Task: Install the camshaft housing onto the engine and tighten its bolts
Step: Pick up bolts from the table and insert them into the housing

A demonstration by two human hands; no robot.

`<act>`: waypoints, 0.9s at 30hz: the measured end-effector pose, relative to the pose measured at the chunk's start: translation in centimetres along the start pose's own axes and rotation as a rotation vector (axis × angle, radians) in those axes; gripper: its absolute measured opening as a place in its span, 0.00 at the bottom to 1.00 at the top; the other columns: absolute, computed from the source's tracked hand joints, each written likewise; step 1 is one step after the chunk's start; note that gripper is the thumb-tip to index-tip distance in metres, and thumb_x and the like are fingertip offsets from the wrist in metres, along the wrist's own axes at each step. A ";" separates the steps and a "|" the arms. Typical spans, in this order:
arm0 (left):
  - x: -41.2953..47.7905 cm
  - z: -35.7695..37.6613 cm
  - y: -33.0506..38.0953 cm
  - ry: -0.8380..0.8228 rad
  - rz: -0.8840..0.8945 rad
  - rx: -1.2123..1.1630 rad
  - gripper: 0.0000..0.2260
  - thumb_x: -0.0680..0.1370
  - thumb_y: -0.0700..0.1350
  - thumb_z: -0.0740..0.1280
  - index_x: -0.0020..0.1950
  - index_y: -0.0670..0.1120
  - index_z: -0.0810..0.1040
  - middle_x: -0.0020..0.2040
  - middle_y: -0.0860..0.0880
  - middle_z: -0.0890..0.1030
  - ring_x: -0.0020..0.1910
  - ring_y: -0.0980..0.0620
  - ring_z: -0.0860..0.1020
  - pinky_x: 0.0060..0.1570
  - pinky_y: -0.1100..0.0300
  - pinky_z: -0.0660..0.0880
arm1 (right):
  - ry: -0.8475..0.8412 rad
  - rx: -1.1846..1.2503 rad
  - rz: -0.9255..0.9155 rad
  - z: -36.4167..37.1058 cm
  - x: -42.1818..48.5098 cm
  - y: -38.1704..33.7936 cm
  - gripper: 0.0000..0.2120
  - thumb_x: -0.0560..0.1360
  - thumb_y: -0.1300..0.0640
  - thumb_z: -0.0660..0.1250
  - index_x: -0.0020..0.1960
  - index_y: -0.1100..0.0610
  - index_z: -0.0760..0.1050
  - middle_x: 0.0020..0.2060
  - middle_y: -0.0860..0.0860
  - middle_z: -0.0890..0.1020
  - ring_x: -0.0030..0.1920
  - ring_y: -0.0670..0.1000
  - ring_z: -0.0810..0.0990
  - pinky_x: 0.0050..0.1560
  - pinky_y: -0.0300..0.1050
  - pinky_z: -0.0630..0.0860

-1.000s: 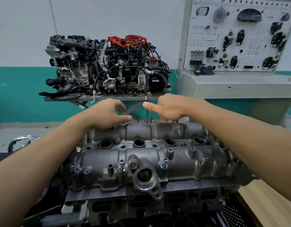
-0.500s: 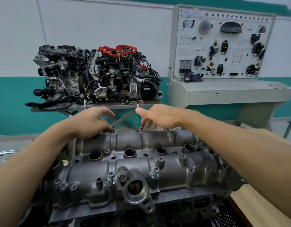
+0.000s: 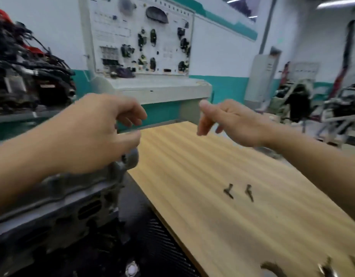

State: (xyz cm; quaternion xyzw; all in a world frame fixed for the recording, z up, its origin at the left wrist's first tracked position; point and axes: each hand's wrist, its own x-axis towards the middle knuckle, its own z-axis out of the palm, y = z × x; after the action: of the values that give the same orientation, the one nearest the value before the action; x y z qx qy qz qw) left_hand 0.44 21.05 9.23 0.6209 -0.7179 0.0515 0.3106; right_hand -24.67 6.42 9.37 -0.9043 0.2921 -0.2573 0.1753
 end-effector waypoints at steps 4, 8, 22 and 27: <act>3.0 9.1 5.4 -0.258 0.089 -0.011 0.12 0.75 0.55 0.68 0.58 0.60 0.76 0.49 0.63 0.80 0.49 0.65 0.77 0.53 0.58 0.77 | -0.162 -0.022 0.425 -1.4 -9.4 8.9 0.31 0.80 0.34 0.50 0.46 0.55 0.82 0.41 0.48 0.86 0.42 0.46 0.85 0.43 0.40 0.74; 5.0 18.7 8.0 -0.501 0.051 0.035 0.15 0.80 0.50 0.68 0.66 0.57 0.73 0.53 0.62 0.77 0.52 0.61 0.77 0.55 0.61 0.76 | -0.148 -0.070 0.641 -0.8 -14.8 15.0 0.21 0.83 0.42 0.57 0.49 0.56 0.81 0.44 0.49 0.85 0.41 0.48 0.85 0.33 0.33 0.73; 11.9 35.7 9.3 -0.581 -0.264 0.004 0.13 0.71 0.53 0.76 0.49 0.46 0.84 0.42 0.47 0.83 0.45 0.47 0.83 0.42 0.59 0.78 | -0.336 -0.243 0.979 6.2 -6.9 23.4 0.19 0.70 0.54 0.73 0.23 0.57 0.75 0.23 0.51 0.80 0.24 0.50 0.78 0.29 0.37 0.74; 14.0 35.9 9.4 -0.682 -0.182 -0.011 0.09 0.73 0.48 0.76 0.52 0.48 0.86 0.39 0.52 0.80 0.36 0.56 0.79 0.38 0.61 0.76 | -0.574 -0.396 0.853 6.2 -4.2 23.4 0.10 0.77 0.50 0.68 0.42 0.56 0.80 0.37 0.51 0.82 0.36 0.50 0.79 0.40 0.40 0.74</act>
State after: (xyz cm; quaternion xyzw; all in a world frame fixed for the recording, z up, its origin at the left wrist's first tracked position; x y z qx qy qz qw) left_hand -22.43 -5.37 -9.48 0.6621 -0.7223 -0.1906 0.0598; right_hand -34.34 -7.90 -8.12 -0.7554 0.6159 0.1532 0.1630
